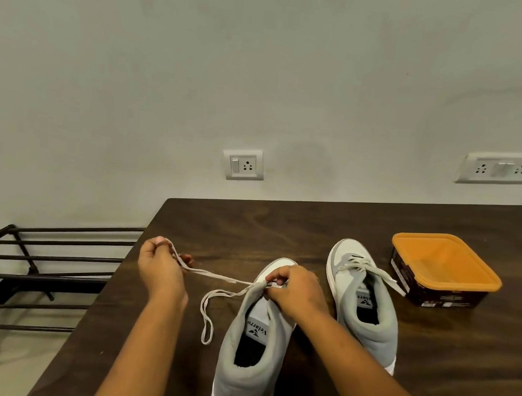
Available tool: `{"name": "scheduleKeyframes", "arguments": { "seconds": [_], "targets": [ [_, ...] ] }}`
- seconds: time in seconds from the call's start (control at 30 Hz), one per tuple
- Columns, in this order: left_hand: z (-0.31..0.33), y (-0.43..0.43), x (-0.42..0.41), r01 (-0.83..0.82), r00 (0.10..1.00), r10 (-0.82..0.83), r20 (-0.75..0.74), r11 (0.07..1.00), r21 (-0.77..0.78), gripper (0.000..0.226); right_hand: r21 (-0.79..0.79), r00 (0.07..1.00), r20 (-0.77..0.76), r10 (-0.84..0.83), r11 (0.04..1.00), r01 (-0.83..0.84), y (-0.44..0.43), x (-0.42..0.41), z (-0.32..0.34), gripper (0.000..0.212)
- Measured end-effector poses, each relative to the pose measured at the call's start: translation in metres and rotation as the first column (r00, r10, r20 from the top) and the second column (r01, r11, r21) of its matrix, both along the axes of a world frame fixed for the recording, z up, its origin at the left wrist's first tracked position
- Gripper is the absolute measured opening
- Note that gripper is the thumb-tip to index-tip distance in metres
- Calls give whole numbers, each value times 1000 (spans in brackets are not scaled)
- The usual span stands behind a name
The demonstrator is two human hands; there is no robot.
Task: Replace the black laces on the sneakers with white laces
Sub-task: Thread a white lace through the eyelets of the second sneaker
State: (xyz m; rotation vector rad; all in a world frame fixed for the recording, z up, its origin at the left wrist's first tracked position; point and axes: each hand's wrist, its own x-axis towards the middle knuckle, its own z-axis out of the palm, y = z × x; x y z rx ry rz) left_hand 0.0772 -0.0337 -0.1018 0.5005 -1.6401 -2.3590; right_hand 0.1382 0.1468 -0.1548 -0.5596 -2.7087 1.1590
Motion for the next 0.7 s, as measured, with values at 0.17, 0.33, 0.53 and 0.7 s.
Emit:
{"name": "scheduleKeyframes", "arguments": {
  "seconds": [0.17,0.33,0.53,0.7],
  "targets": [
    [-18,3,-1,575,818,-381,431,559,-598,41,-7,1000,-1,26,1000,-26,3,0,1,21],
    [-40,20,7,765,601,-478,641,112,-634,31,9,999,7,52,999,-52,2,0,2,26],
    [-53,37,2,627,664,-476,576,-65,-776,9,-80,997,43,68,995,-64,7,0,4,43],
    [-36,38,7,436,829,-366,423,-51,-898,18,-143,995,41,91,986,-84,11,5,13,49]
  ]
}}
